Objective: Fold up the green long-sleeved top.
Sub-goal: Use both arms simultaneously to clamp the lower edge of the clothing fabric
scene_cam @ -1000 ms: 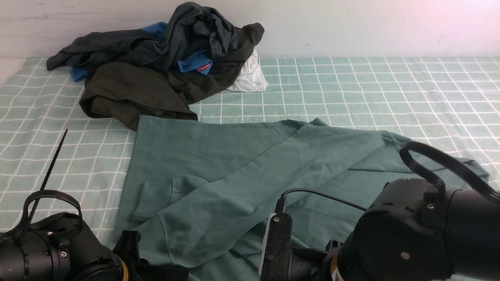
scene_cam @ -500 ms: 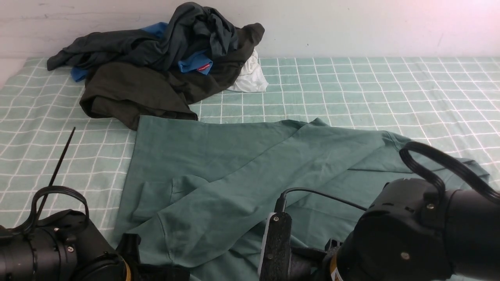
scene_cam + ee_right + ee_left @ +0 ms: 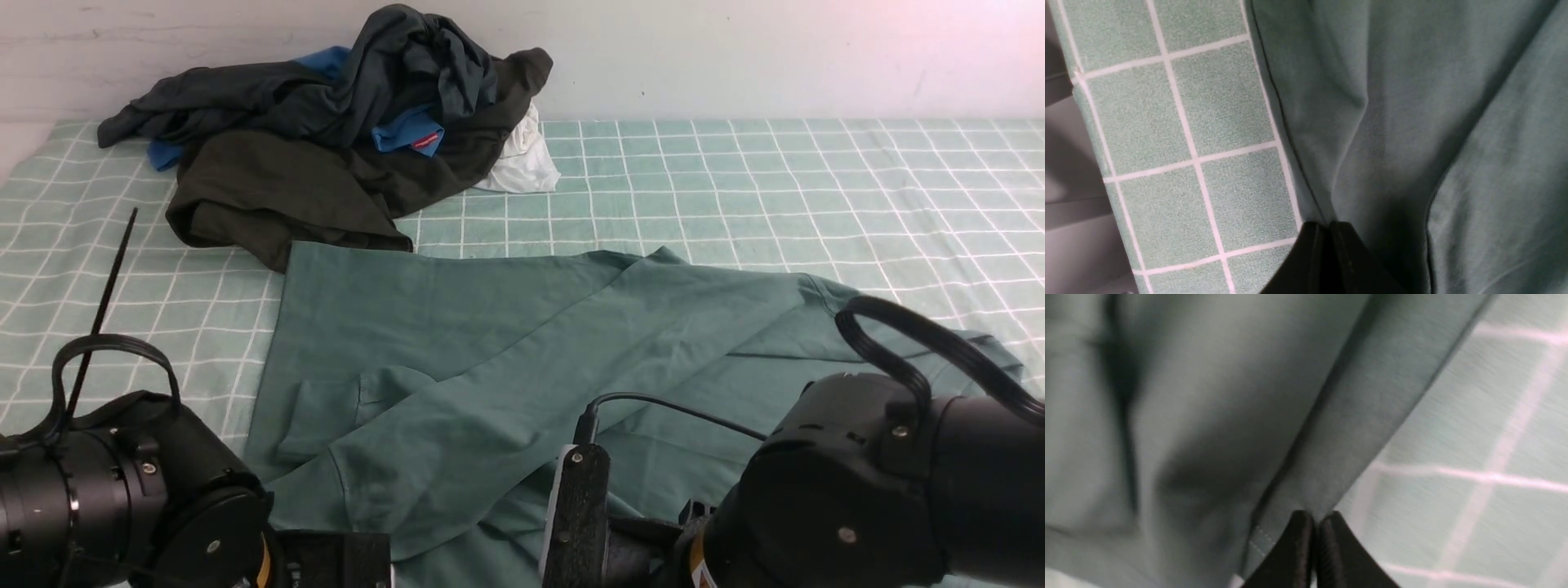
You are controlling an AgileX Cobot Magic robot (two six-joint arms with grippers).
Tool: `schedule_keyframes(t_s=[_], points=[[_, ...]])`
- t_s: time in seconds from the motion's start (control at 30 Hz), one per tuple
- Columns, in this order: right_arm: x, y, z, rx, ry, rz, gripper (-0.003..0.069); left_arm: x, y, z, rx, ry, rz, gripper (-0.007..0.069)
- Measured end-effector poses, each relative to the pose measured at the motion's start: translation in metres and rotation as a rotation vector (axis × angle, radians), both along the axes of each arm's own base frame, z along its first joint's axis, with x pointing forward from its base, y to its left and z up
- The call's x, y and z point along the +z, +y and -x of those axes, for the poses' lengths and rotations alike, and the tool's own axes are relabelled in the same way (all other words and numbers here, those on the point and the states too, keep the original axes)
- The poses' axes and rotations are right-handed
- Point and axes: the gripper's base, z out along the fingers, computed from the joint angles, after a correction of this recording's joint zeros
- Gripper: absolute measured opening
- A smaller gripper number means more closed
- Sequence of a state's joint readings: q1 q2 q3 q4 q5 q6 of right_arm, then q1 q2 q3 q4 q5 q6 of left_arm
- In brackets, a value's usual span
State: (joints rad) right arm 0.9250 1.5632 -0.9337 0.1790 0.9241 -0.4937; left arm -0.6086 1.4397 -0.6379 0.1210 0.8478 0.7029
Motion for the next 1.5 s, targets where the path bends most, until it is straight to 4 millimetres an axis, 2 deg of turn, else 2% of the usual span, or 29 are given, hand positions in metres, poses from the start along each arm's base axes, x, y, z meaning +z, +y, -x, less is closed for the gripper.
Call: schedule_keyframes(t_s=[0.2,0.4,0.5,0.57,0.6,0.63,0.73,0.83,0.9,1.0,1.1,1.23,1.5], points=[[0.0,0.0,0.001,0.0,0.007,0.005,-0.0003,0.024,0.002,0.014,0.071,0.121,-0.004,-0.0003],[0.0,0.0,0.001,-0.005,0.013,0.0,0.0025,0.03,0.007,0.025,0.095,0.206,-0.043,-0.0003],[0.0,-0.001,0.003,-0.006,0.032,0.011,0.0104,0.03,0.007,0.025,0.122,0.204,-0.044,-0.0003],[0.001,-0.004,0.006,0.0,0.056,0.037,0.0182,0.03,0.007,0.025,0.148,0.201,-0.045,-0.0003],[0.001,-0.005,0.006,0.002,0.057,0.039,0.019,0.03,0.007,0.025,0.15,0.201,-0.045,-0.0003],[0.005,-0.009,0.009,0.008,0.077,0.062,0.0249,0.03,0.007,0.025,0.164,0.2,-0.046,-0.0003],[0.017,-0.024,0.017,0.015,0.101,0.142,0.0366,0.03,0.007,0.025,0.178,0.199,-0.047,-0.0003],[0.028,-0.039,0.017,0.009,0.026,0.183,0.043,0.03,0.007,0.025,0.182,0.198,-0.047,-0.0003],[0.027,-0.049,0.016,-0.001,0.003,0.206,0.0444,0.03,0.007,0.025,0.183,0.198,-0.047,-0.0003],[0.014,-0.075,0.014,-0.05,-0.01,0.283,0.0459,0.03,0.007,0.025,0.187,0.198,-0.047,-0.0003],[-0.01,-0.098,0.01,-0.116,-0.023,0.31,0.0461,0.03,0.007,0.024,0.194,0.196,-0.047,-0.0003],[-0.026,-0.109,0.004,-0.114,-0.11,0.296,0.0461,0.03,0.007,0.024,0.202,0.194,-0.045,-0.0003],[-0.046,-0.114,-0.006,0.015,-0.181,0.398,0.0461,0.03,0.006,0.023,0.208,0.184,-0.038,-0.0003]])
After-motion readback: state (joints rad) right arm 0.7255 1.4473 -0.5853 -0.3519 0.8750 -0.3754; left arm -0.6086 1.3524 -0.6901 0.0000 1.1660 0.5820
